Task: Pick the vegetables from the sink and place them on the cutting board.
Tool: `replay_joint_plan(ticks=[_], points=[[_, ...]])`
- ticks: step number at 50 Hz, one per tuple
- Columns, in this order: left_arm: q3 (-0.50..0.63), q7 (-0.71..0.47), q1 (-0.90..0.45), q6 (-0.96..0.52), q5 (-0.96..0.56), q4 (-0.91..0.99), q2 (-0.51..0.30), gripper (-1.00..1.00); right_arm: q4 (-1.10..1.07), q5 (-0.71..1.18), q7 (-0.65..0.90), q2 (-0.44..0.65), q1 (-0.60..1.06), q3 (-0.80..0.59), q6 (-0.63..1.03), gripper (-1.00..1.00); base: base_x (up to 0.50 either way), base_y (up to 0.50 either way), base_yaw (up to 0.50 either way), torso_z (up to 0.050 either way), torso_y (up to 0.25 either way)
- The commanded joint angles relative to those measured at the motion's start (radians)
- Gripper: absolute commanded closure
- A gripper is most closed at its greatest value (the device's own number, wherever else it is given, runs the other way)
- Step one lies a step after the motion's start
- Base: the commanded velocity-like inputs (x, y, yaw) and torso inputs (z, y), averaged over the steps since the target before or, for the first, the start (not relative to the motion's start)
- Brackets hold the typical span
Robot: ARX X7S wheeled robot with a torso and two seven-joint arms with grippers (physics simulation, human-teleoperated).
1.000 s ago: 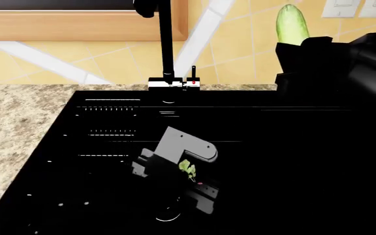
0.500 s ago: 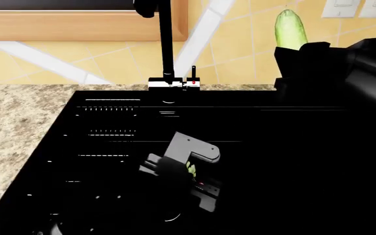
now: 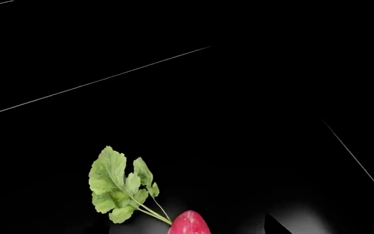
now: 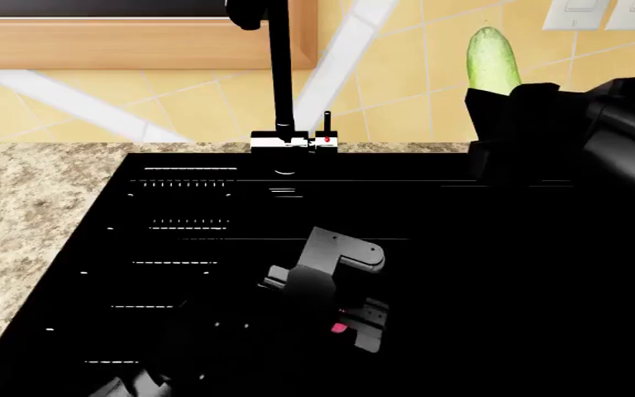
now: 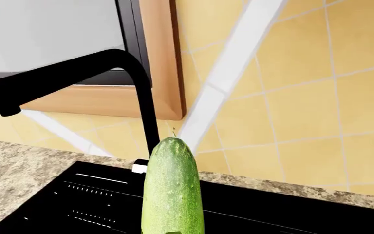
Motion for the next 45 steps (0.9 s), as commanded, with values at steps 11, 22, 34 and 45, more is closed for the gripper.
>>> replay_joint_plan(ticks=[11,22,34,45], points=[[0.036,0.053,-0.006,0.087,0.060,-0.179,0.057,-1.00,-0.008,-0.026,-0.030,0.008,-0.033,0.015,-0.010,1.00,0.00,0.00,0.00,0.000,0.000],[0.058,0.069,0.019,0.132,0.069,-0.247,0.082,-1.00,-0.020,-0.029,-0.045,0.022,-0.060,0.030,-0.021,1.00,0.00,0.00,0.00,0.000,0.000],[0.084,0.098,0.018,0.190,0.075,-0.349,0.107,-1.00,-0.001,-0.075,-0.097,0.023,-0.094,0.044,-0.020,1.00,0.00,0.00,0.00,0.000,0.000],[0.125,0.125,0.002,0.244,0.068,-0.435,0.118,-1.00,0.001,-0.086,-0.108,0.019,-0.100,0.042,-0.022,1.00,0.01,0.00,0.00,0.000,0.000]])
